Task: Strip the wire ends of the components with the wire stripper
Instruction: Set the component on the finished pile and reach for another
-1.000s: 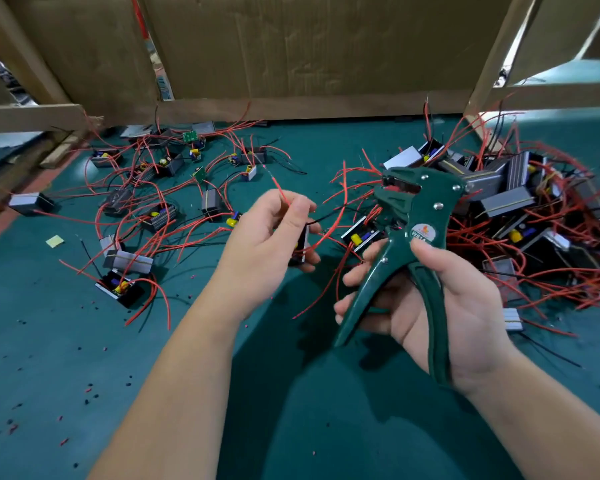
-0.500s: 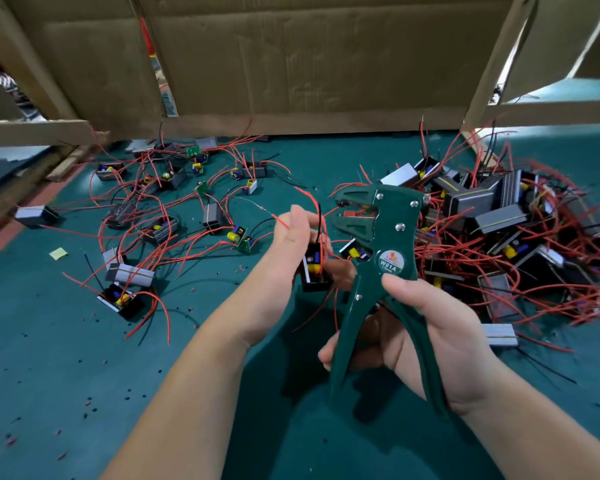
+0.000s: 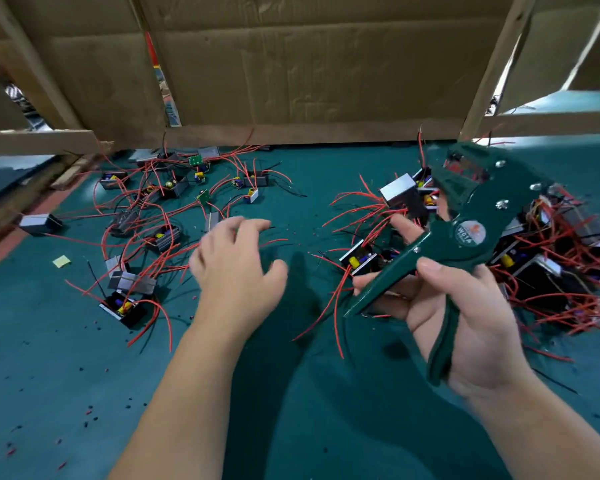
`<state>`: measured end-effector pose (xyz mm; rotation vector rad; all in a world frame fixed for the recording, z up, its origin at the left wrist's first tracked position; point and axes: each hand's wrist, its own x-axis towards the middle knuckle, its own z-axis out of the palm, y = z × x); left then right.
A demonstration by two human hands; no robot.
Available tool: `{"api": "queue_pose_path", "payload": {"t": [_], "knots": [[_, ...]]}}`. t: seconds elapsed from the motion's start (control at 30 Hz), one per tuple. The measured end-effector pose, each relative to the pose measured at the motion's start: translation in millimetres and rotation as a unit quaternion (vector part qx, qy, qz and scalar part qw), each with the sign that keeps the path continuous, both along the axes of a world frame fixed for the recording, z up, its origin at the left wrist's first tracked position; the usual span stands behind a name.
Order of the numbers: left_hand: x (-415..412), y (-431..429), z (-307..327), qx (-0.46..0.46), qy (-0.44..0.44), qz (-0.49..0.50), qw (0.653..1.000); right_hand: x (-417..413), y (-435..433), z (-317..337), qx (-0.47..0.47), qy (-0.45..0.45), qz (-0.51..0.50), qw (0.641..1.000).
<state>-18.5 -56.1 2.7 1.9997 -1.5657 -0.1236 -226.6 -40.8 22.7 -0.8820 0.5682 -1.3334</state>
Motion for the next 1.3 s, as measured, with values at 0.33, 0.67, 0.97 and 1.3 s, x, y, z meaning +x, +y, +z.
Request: {"api": "queue_pose_path", "payload": {"t": [0.33, 0.67, 0.97, 1.3], "knots": [[15, -17, -16, 0.104, -0.015, 0.069, 0.992, 5, 6, -4, 0.026, 0.021, 0.074, 0.997], [18, -18, -14, 0.074, -0.031, 0.124, 0.989, 4, 7, -3, 0.067, 0.018, 0.159, 0.985], [23, -17, -12, 0.089, -0.021, 0.139, 0.986, 9, 8, -9, 0.146, 0.05, 0.207, 0.966], [23, -14, -7, -0.019, -0.035, 0.132, 0.99, 7, 8, -9, 0.143, 0.051, 0.209, 0.966]]}}
